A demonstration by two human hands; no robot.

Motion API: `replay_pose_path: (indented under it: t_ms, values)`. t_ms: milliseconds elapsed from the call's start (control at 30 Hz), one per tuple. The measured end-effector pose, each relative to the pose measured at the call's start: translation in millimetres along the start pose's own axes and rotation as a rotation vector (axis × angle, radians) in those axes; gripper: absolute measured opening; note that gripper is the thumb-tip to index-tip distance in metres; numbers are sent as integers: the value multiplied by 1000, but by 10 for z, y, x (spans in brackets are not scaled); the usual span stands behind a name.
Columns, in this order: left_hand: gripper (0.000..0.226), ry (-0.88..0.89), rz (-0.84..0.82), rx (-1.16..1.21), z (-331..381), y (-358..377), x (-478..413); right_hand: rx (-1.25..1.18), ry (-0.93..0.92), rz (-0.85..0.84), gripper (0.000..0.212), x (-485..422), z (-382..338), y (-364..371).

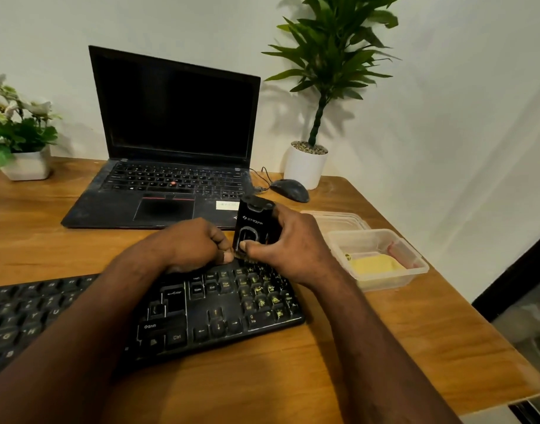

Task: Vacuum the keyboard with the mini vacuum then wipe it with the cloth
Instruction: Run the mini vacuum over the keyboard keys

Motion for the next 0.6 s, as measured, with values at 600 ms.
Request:
replay_pose_path:
  t_ms: [600]
  values:
    - [8, -34, -23, 71, -25, 26, -18, -4, -40, 10, 62, 11, 46, -12]
Point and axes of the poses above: each hand's wrist, its own x-axis away from the middle knuckle, its own y-axis out of the palm, z = x × y, the point moved 2 cm from there along -x, towards the middle knuckle, and after that the axes turned 11 degrees about -y, right-handed, at the moved point
